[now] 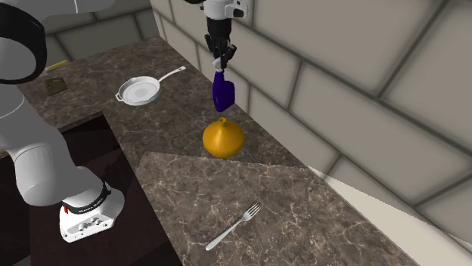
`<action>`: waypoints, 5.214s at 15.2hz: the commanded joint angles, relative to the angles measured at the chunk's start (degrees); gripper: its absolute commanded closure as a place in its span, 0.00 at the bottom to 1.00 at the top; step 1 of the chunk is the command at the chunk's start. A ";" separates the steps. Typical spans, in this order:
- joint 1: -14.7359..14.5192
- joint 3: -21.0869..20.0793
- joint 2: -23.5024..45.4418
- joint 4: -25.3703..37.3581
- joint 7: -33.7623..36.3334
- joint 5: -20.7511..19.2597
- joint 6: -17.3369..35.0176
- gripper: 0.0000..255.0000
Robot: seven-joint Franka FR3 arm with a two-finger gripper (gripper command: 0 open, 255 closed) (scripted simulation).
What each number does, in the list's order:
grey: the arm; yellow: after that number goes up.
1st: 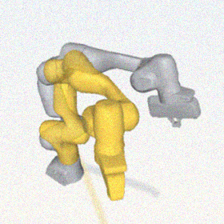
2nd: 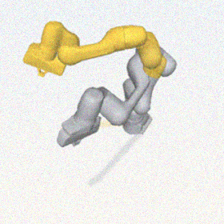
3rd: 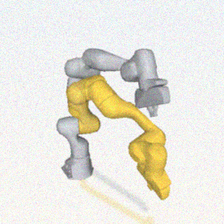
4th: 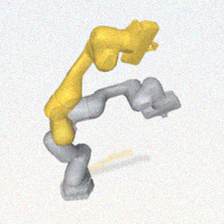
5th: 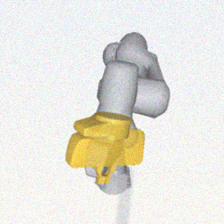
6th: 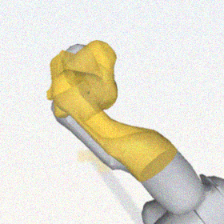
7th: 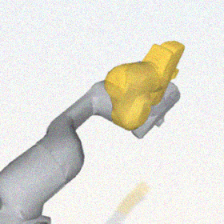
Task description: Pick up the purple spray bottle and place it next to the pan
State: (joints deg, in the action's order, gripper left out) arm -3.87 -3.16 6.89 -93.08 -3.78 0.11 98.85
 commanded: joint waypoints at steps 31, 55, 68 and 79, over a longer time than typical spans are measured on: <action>-14.96 -20.36 -28.35 -12.08 34.70 9.35 -14.13 1.00; -19.59 -31.58 -28.44 -14.09 49.52 13.14 -10.03 1.00; -20.40 -32.50 -30.20 -25.42 48.38 14.57 -0.29 1.00; -20.80 -34.07 -29.76 -33.41 48.01 15.37 8.15 1.00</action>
State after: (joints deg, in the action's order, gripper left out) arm -24.57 -37.13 -22.75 -125.61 44.30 15.31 106.20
